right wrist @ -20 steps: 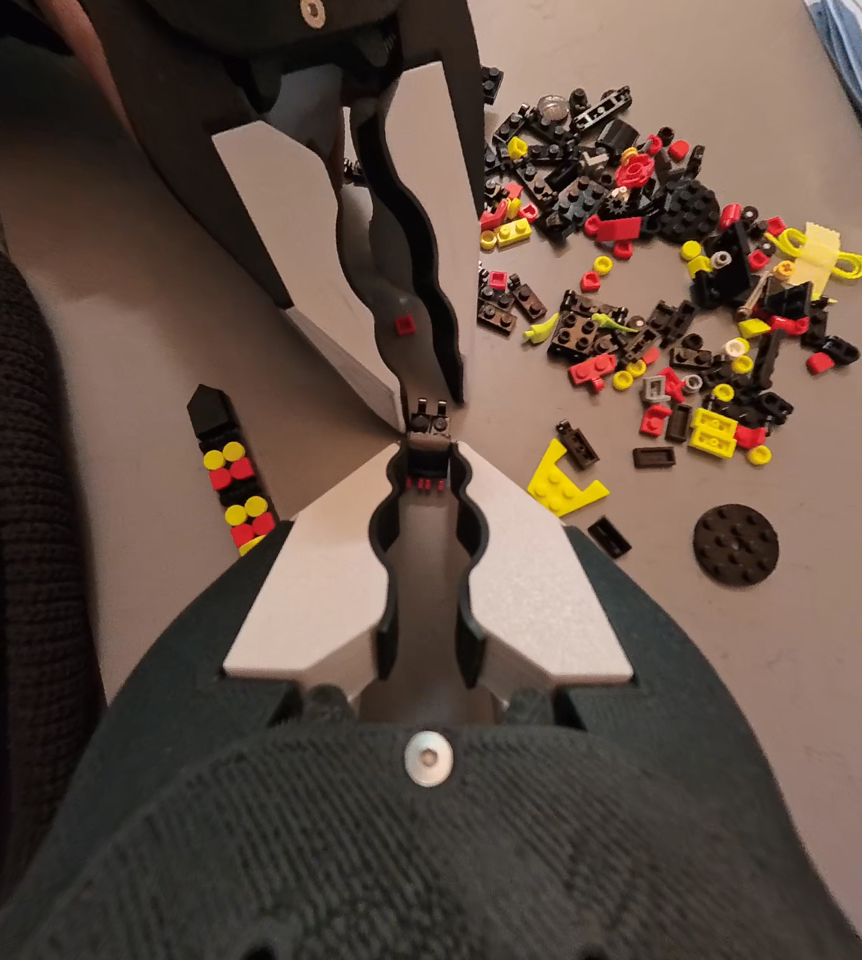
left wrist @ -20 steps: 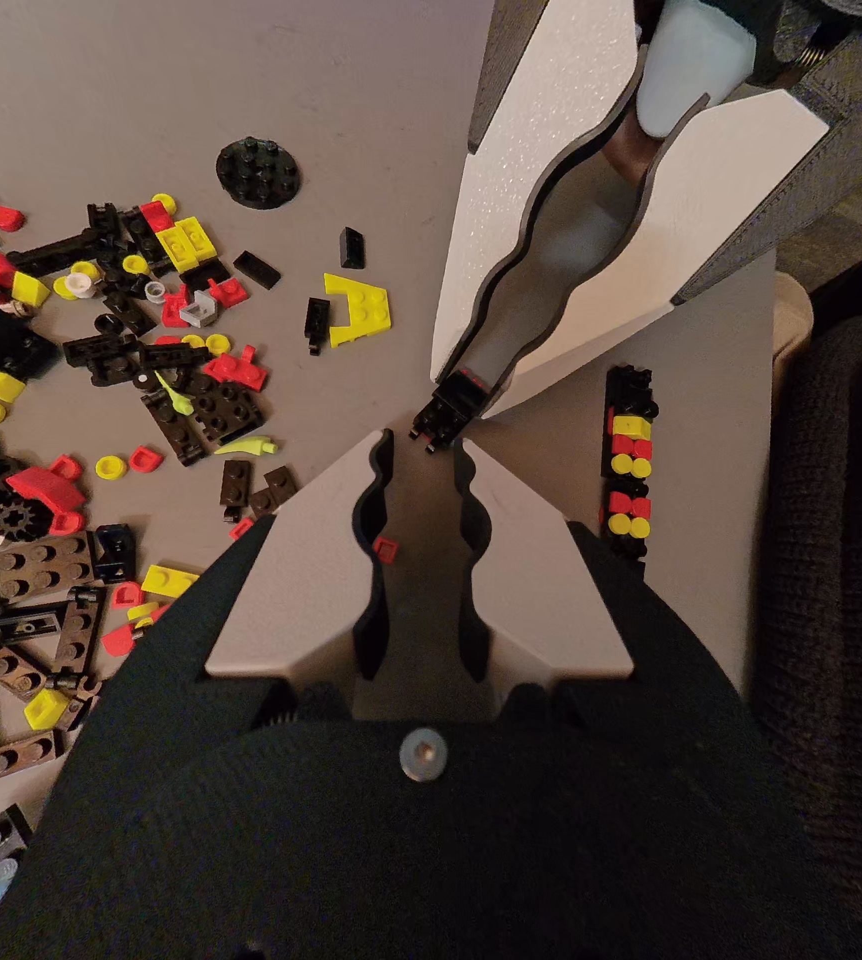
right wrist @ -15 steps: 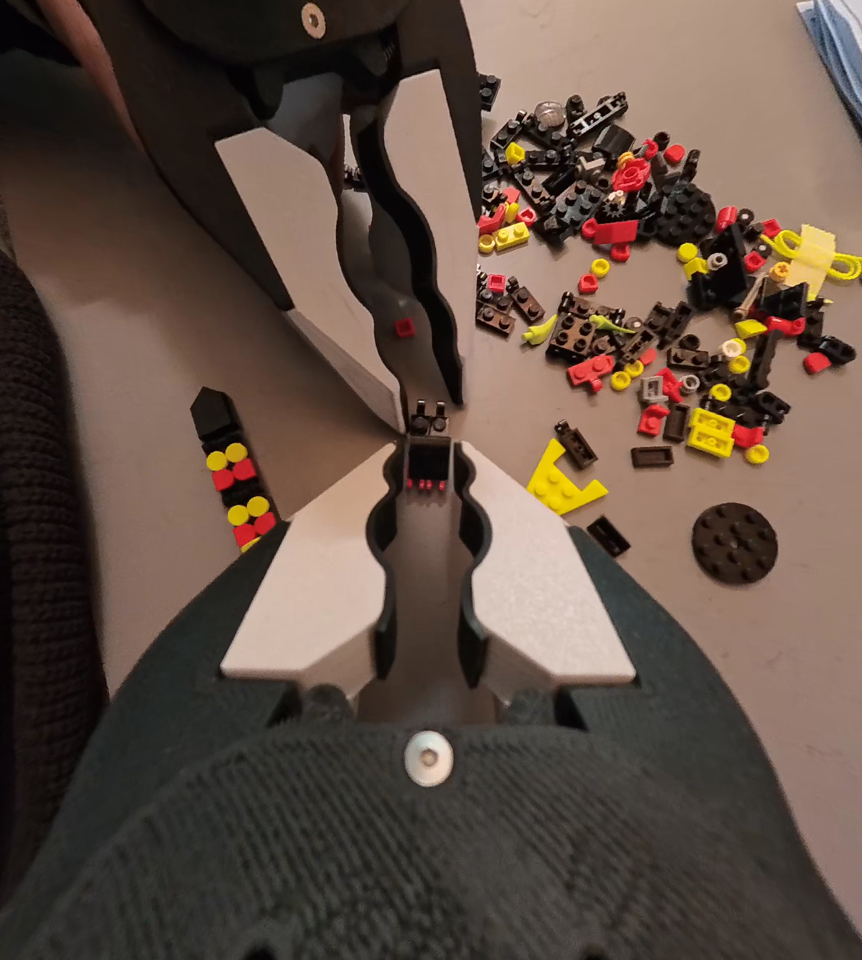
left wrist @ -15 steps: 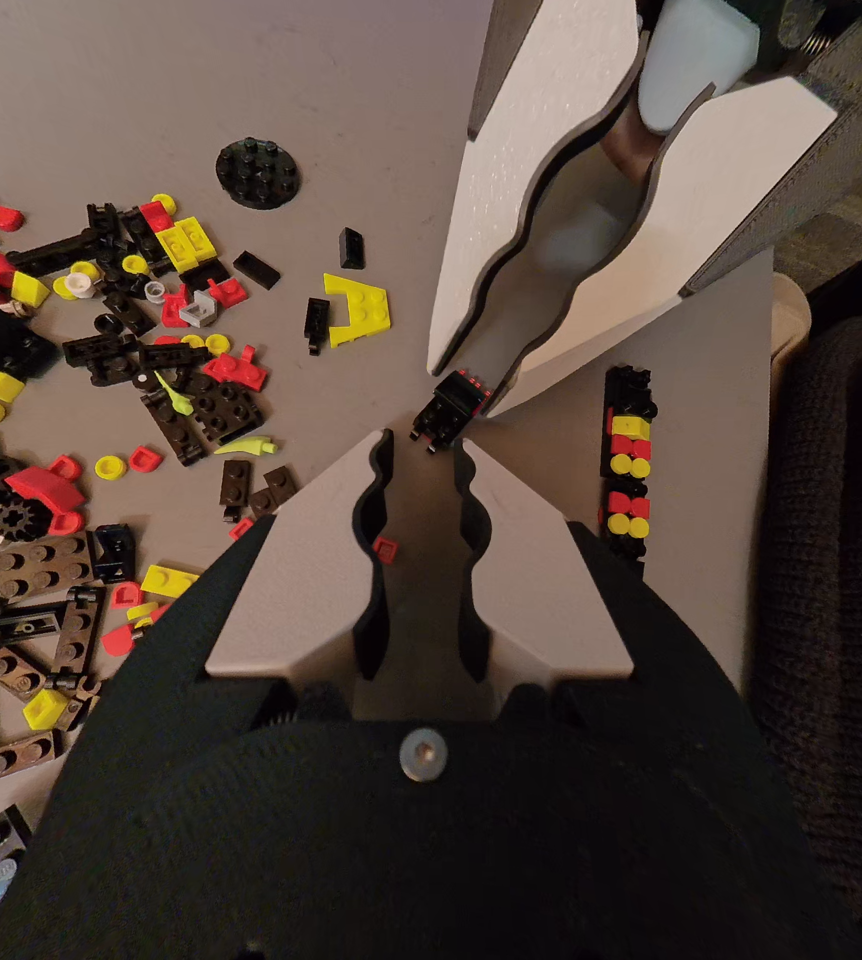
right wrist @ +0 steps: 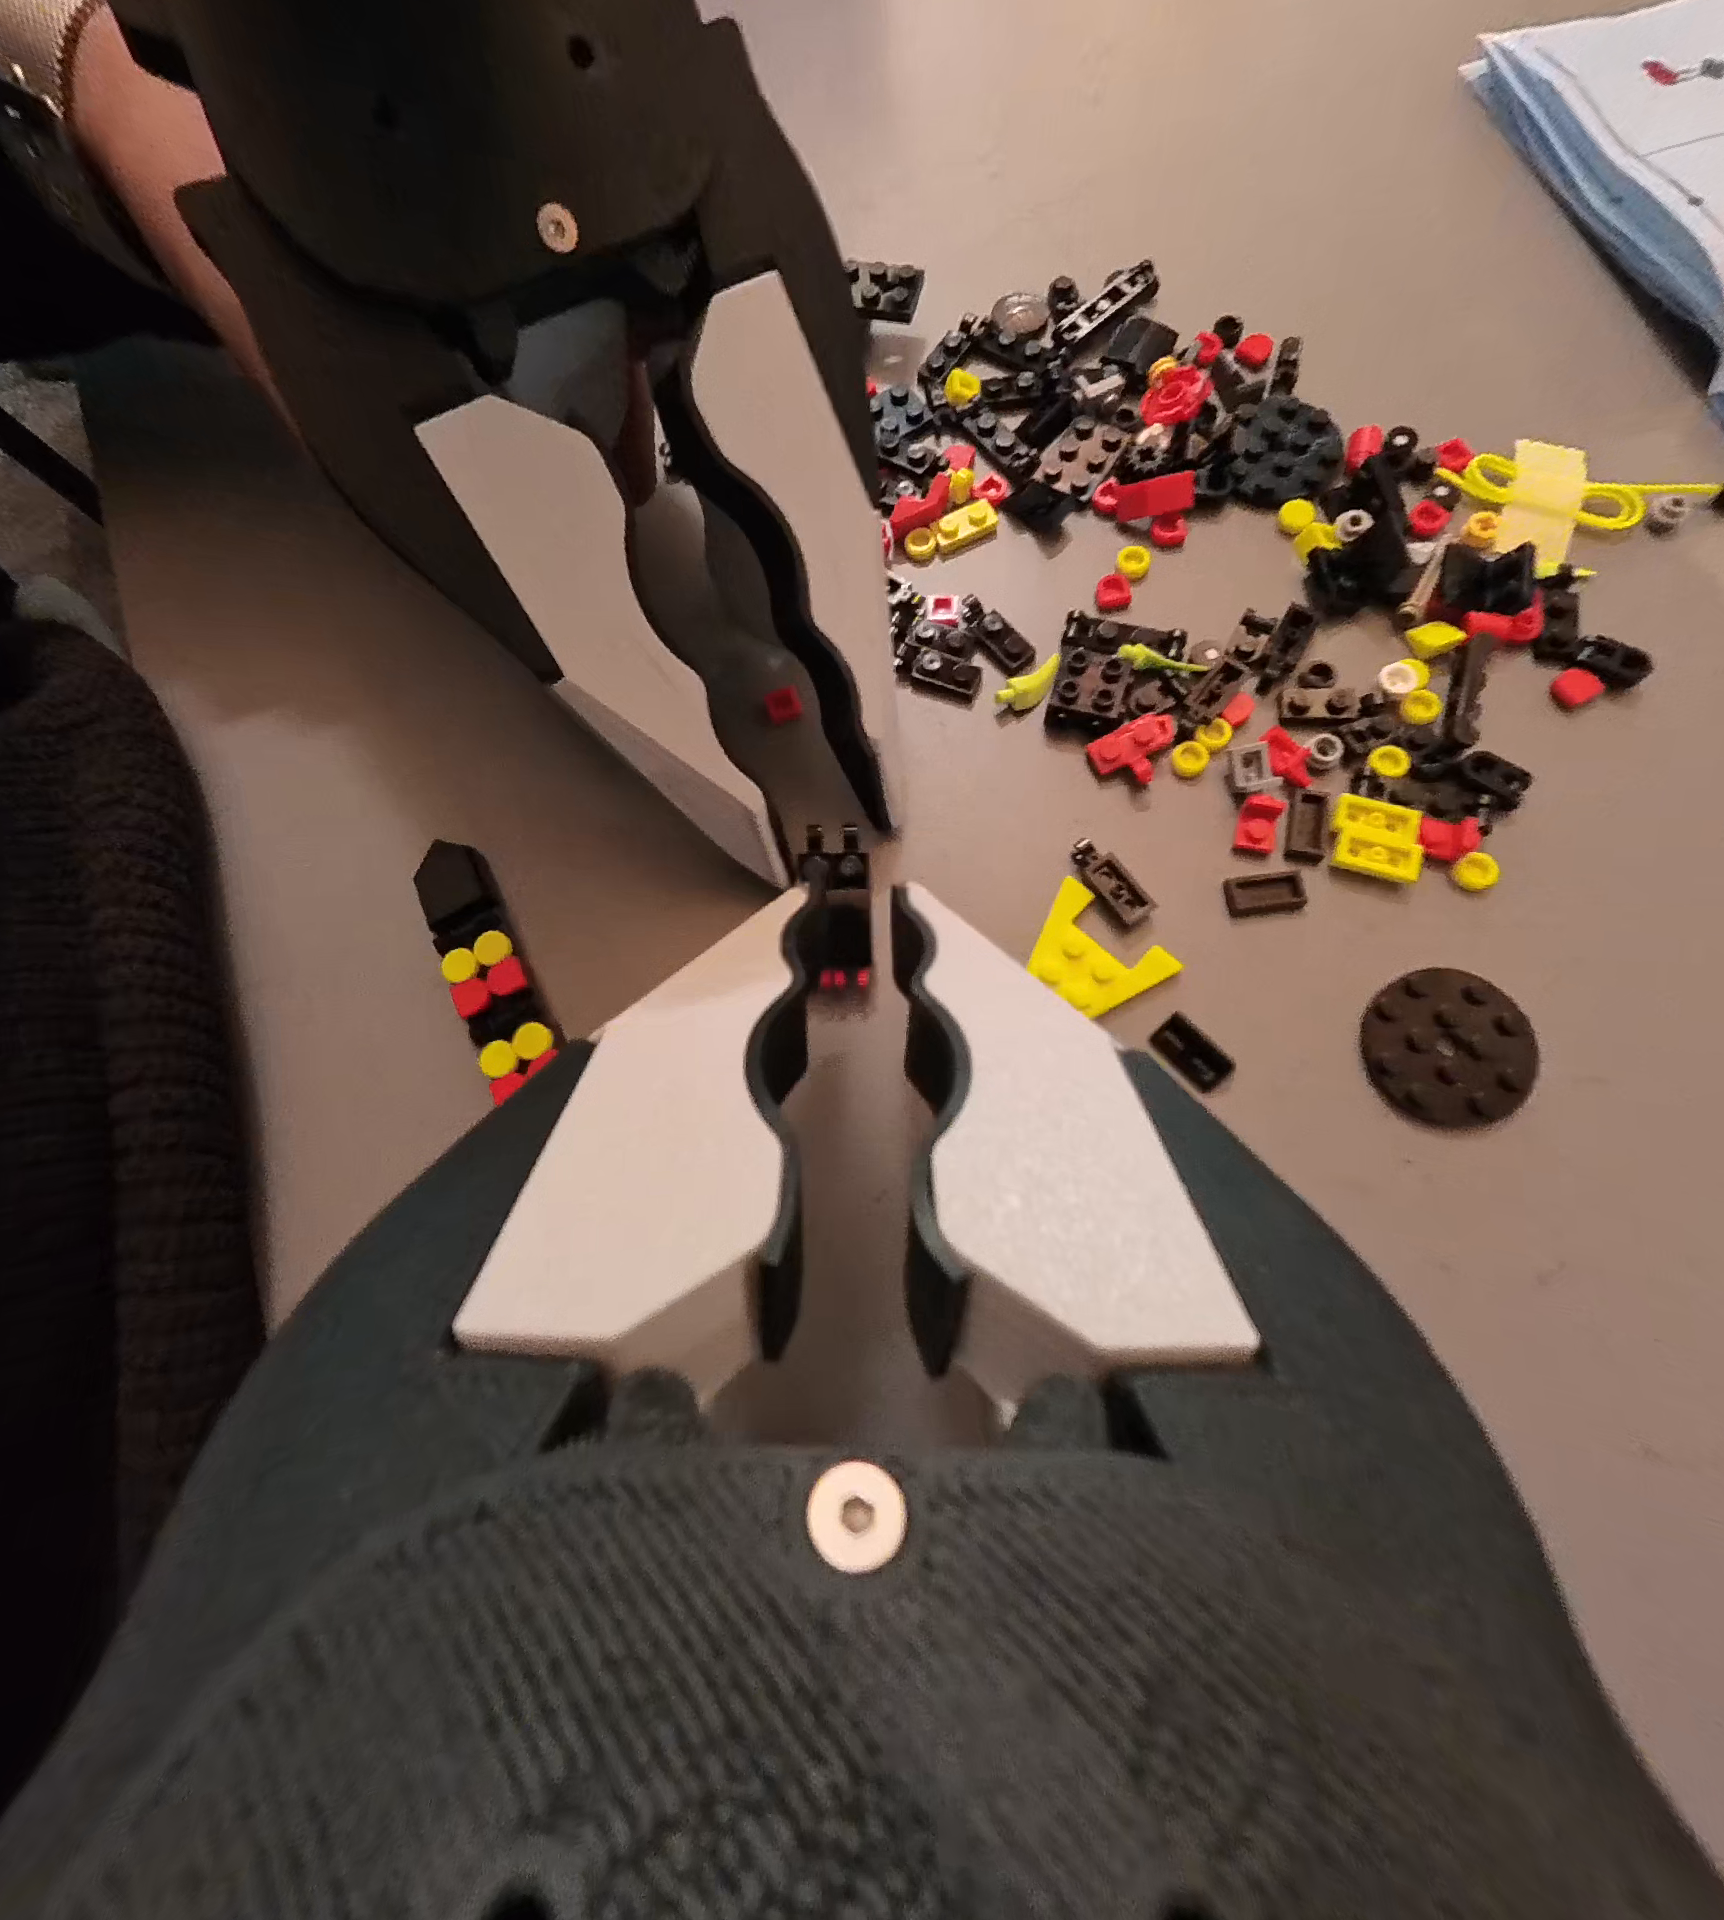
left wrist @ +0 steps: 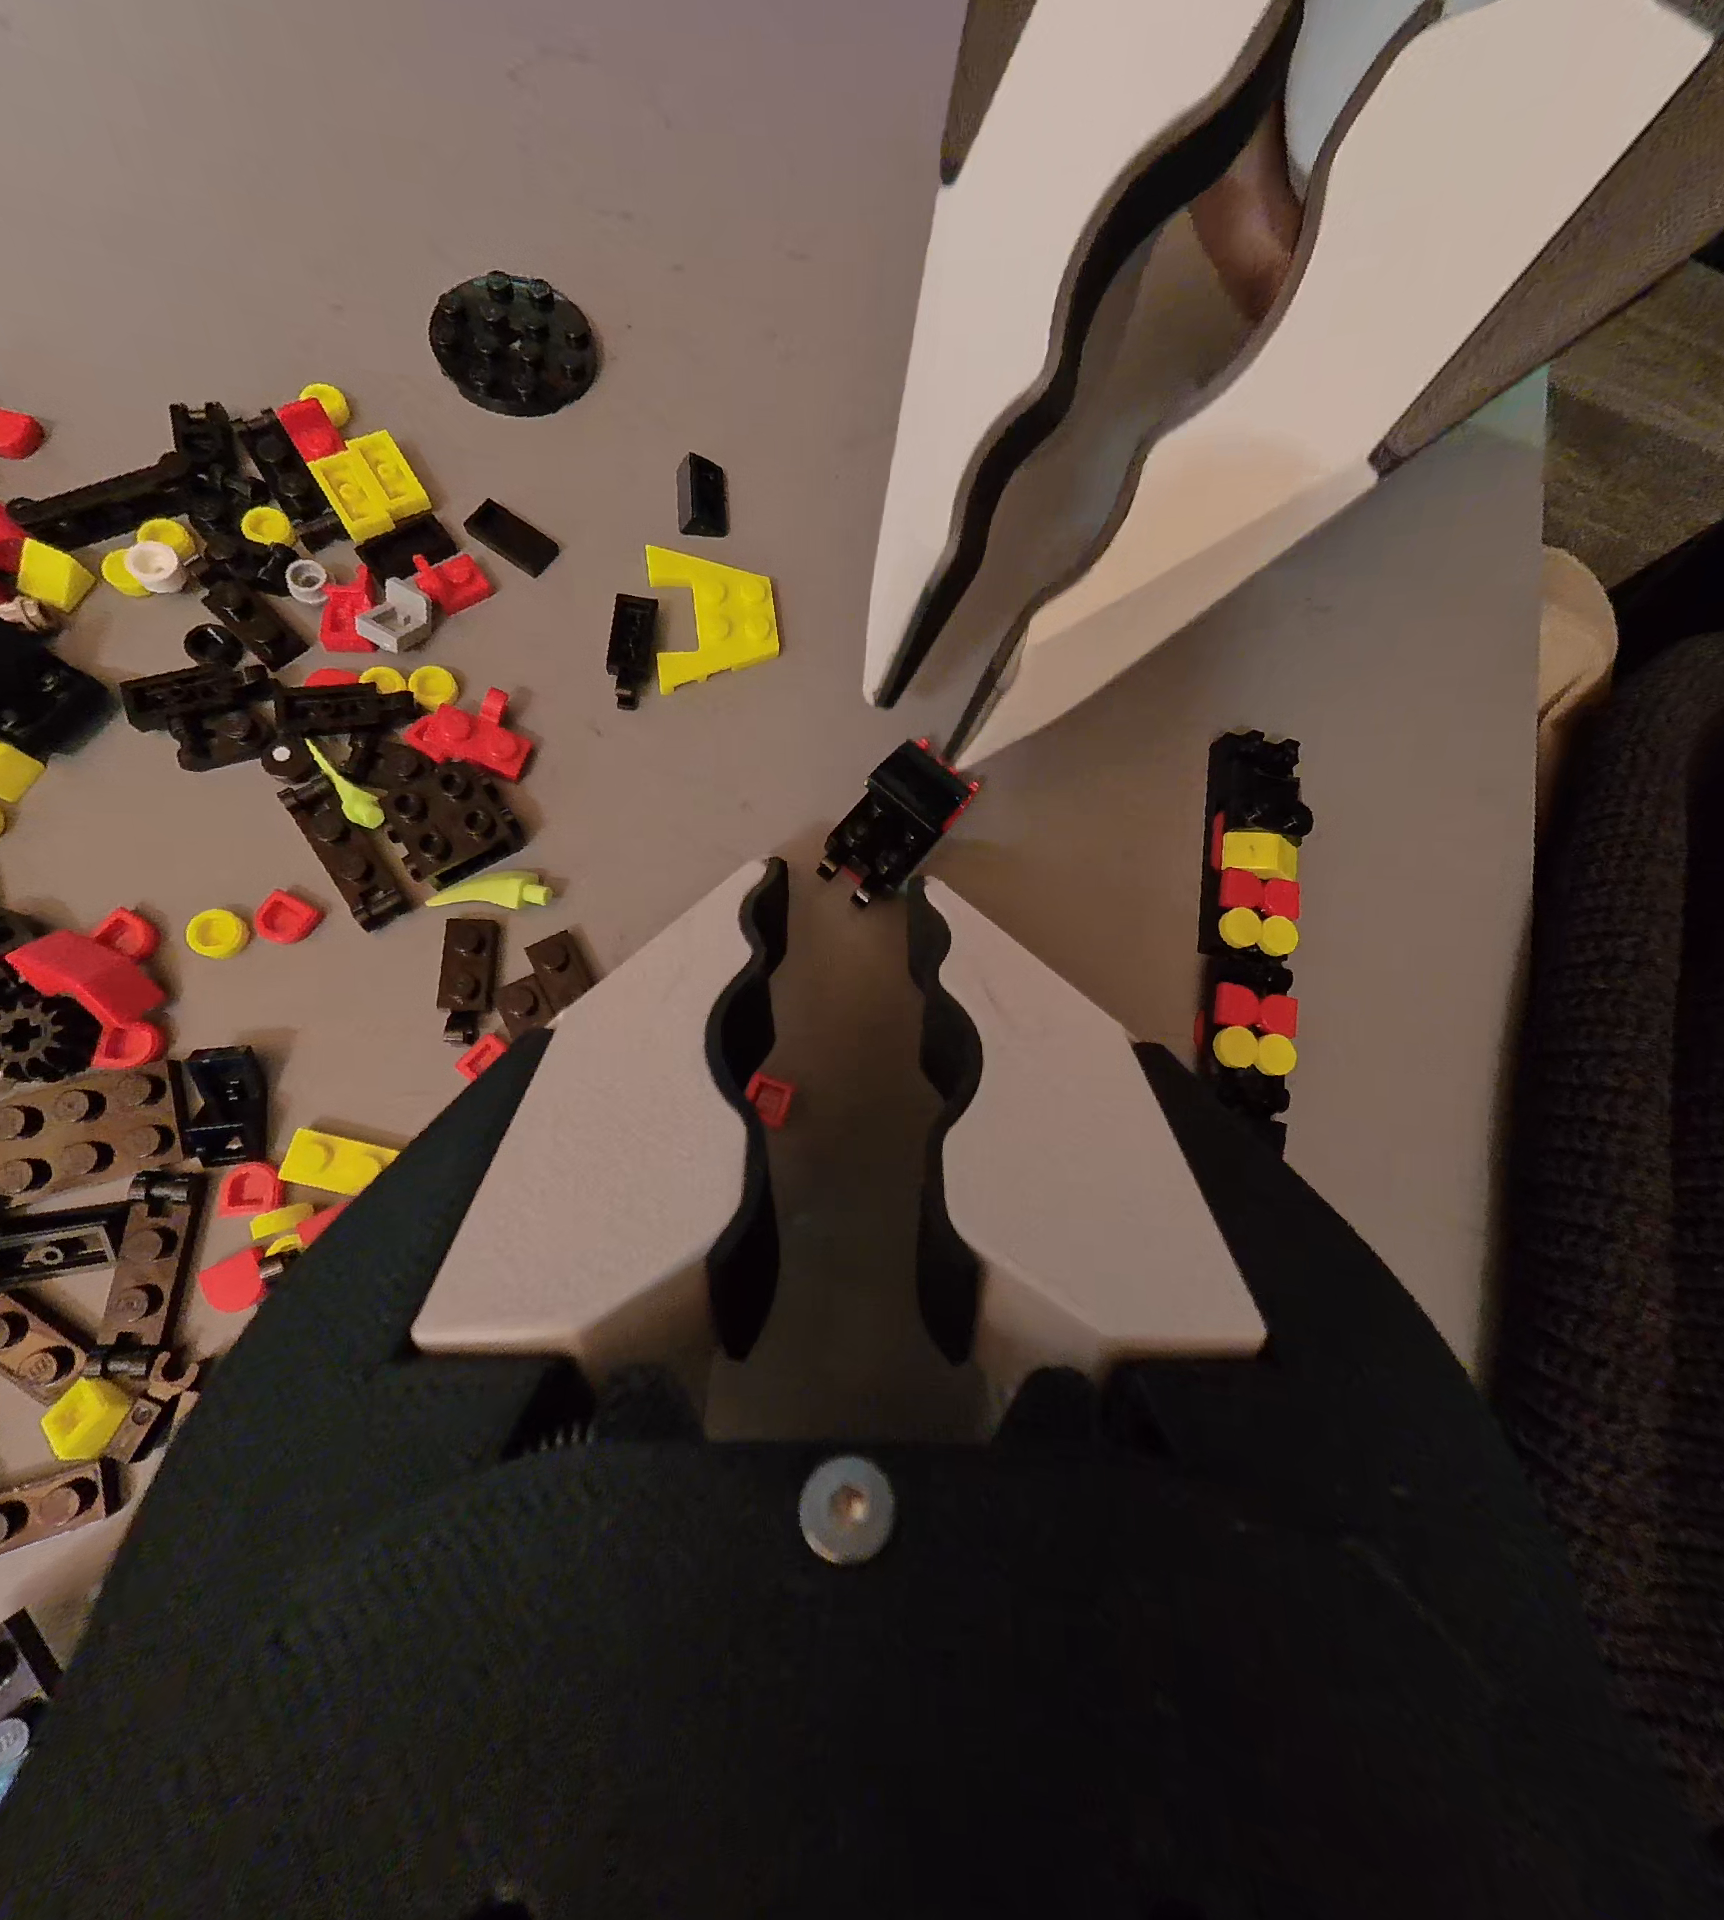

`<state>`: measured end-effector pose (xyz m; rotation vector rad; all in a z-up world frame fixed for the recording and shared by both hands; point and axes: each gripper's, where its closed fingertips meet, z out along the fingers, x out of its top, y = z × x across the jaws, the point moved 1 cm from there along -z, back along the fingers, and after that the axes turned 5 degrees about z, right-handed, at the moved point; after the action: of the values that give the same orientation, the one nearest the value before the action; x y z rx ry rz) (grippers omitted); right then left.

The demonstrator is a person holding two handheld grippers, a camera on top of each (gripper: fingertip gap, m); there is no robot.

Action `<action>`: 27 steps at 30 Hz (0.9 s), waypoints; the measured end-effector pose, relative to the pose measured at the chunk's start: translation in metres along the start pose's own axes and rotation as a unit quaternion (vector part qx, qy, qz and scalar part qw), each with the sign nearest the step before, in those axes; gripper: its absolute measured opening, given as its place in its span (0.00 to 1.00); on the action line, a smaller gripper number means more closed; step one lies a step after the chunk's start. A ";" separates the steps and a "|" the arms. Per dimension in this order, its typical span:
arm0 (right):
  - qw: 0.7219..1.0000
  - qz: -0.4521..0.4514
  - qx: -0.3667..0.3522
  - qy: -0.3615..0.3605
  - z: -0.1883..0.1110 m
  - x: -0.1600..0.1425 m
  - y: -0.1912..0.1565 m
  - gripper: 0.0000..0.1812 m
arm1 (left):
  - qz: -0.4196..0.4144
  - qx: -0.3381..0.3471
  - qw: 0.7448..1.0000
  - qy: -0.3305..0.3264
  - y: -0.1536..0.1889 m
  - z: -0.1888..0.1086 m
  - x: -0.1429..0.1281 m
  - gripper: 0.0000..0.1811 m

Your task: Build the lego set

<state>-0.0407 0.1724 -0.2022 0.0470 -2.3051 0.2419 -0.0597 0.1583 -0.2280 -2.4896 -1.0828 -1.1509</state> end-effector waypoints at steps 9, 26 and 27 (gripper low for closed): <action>0.999 -0.020 -0.008 -0.032 0.010 -0.008 -0.004 0.05 | -0.001 0.001 1.000 -0.001 0.000 0.000 0.000 0.10; 1.000 -0.009 -0.006 -0.029 0.012 -0.005 -0.004 0.05 | -0.003 -0.003 1.000 -0.001 0.001 0.001 0.000 0.08; 1.000 -0.010 -0.007 -0.029 0.012 -0.005 -0.004 0.05 | -0.003 -0.003 1.000 -0.001 0.001 0.001 0.000 0.08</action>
<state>-0.0455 0.1664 -0.2135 0.0699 -2.3620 0.2179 -0.0590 0.1579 -0.2286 -2.4955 -1.0892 -1.1544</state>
